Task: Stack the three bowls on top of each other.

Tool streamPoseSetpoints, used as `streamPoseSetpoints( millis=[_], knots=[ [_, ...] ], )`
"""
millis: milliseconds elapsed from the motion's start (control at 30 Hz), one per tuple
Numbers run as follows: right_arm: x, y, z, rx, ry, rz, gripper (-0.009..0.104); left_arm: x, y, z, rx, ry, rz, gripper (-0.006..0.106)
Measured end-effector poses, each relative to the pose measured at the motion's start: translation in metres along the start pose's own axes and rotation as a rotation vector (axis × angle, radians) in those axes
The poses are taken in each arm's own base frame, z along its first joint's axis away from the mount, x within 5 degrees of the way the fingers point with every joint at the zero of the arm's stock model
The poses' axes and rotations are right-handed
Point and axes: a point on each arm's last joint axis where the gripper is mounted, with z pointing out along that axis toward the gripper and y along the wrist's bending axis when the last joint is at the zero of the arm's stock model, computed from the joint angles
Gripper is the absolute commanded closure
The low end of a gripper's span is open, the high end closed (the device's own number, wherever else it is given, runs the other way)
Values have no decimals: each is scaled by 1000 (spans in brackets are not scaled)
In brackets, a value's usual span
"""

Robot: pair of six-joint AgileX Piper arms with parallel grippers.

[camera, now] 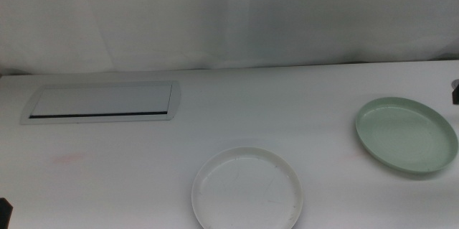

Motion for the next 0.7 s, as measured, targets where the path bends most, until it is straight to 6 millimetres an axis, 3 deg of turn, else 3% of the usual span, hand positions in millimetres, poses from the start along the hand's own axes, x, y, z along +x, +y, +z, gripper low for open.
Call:
streamPoseSetpoints(
  millis=[67,333,533,700],
  knots=[
    [-3,-6,31,-11,47,27,-6,0,0,0,0,0,6,103],
    [2,-7,90,-26,154,26,-6,0,0,0,0,-2,6,103],
    [10,-8,124,-31,223,28,-6,0,0,0,0,-2,6,103],
    [14,-8,138,-32,247,30,-5,0,0,0,0,-2,6,103]
  ],
)
